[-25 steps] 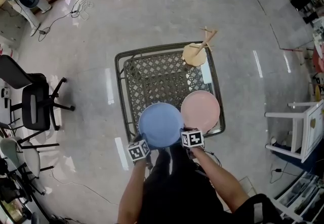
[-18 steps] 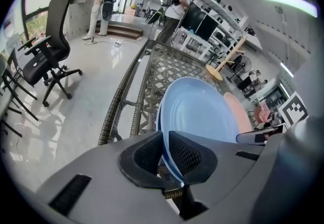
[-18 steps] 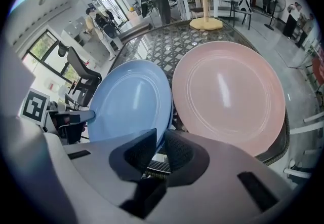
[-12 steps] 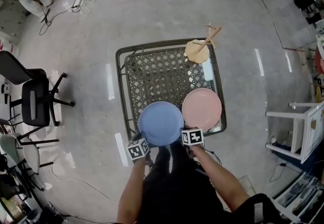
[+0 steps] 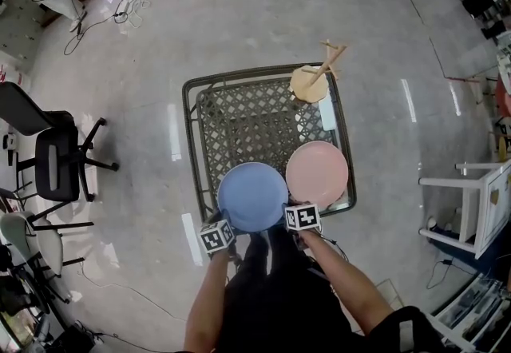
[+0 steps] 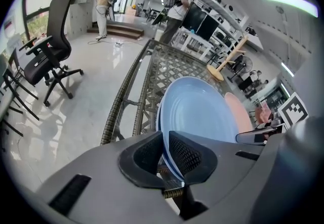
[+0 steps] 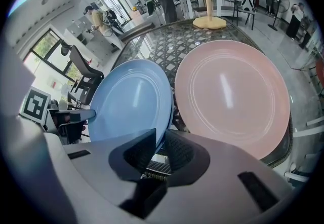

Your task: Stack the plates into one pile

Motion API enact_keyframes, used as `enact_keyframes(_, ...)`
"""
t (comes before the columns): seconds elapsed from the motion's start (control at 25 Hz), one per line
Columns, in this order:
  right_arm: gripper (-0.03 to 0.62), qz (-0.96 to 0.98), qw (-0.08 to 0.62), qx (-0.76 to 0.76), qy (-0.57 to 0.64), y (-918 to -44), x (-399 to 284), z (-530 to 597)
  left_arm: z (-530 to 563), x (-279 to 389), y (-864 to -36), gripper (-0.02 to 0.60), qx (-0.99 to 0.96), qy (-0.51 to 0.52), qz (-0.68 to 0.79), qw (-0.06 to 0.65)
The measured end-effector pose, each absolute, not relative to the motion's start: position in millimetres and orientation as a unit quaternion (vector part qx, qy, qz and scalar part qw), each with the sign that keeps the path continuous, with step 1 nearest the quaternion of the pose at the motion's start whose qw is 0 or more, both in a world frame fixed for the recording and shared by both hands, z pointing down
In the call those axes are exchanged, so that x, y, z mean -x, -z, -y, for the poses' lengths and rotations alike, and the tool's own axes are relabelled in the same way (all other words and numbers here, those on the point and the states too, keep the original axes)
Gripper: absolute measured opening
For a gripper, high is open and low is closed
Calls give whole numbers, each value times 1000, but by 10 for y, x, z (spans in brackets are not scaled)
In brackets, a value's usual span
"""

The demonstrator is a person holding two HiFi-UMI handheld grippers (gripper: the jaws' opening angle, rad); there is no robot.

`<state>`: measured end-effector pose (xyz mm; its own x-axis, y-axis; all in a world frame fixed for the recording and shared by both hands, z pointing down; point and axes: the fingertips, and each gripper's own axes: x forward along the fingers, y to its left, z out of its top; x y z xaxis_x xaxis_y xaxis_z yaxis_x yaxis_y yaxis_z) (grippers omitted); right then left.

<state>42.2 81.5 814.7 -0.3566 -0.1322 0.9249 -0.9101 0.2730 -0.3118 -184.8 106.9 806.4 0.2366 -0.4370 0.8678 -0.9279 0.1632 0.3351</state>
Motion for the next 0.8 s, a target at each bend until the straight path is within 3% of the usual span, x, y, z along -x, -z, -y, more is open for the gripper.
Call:
enact_keyframes(0.16, 56, 679, 416, -387, -465, -8127, -432, -817, -1080, 1822, -8047, 48, -597, -253, 571, 504)
enact_keyframes(0.4, 134, 684, 421, -388, -452, -8093, -382, -833, -1080, 1782, -8032, 75, -611, -263, 561, 494)
enact_keyframes(0.8, 140, 682, 422, -391, -451, -8076, -389, -838, -1106, 1769, -7990, 142, -616, -278, 555, 485)
